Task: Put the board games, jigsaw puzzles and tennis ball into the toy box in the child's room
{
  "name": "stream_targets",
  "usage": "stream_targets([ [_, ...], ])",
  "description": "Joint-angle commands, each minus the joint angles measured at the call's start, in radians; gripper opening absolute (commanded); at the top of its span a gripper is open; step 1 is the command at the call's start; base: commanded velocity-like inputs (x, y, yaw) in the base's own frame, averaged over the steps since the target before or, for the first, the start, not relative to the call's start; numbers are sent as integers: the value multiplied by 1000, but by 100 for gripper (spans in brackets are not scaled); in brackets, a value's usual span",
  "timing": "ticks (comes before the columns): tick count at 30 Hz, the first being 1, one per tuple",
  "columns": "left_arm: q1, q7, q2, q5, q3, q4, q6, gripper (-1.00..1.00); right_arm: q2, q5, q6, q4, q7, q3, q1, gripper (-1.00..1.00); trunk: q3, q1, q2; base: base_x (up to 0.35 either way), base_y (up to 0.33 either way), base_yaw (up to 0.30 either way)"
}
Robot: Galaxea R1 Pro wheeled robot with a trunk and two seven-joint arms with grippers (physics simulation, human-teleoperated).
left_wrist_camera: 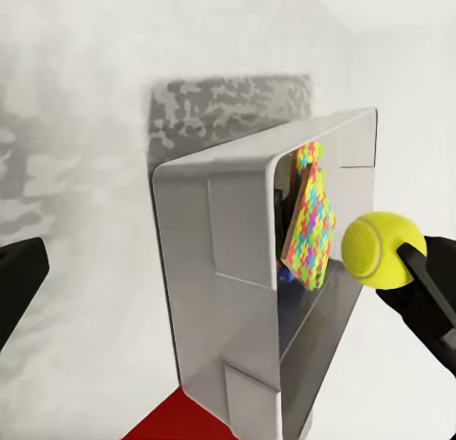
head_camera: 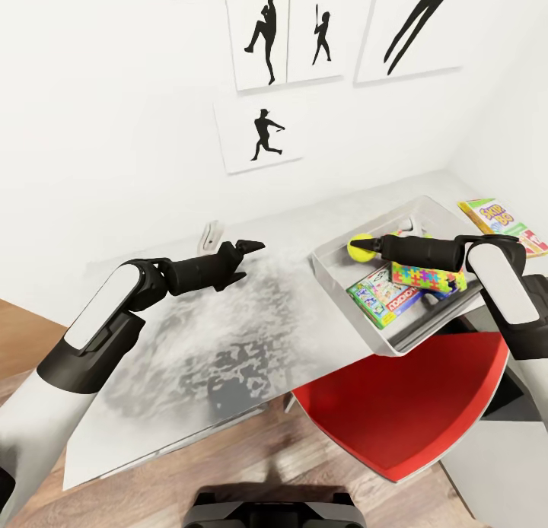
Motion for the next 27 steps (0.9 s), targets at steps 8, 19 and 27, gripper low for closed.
stream_targets([
  [8,-1,7,1,8,-1,-1,-1,100,0,8,2,2,10,3,3,-100,-1,1,-2,0,0,0],
  [19,-1,7,1,8,-1,-2,-1,100,3,10,1,6,9,61,6,-100,-1,1,-2,0,0,0],
  [27,-1,7,1,8,-1,-2,-1,100,7,11,-1,10,8,102,6,-100,-1,1,-2,0,0,0],
])
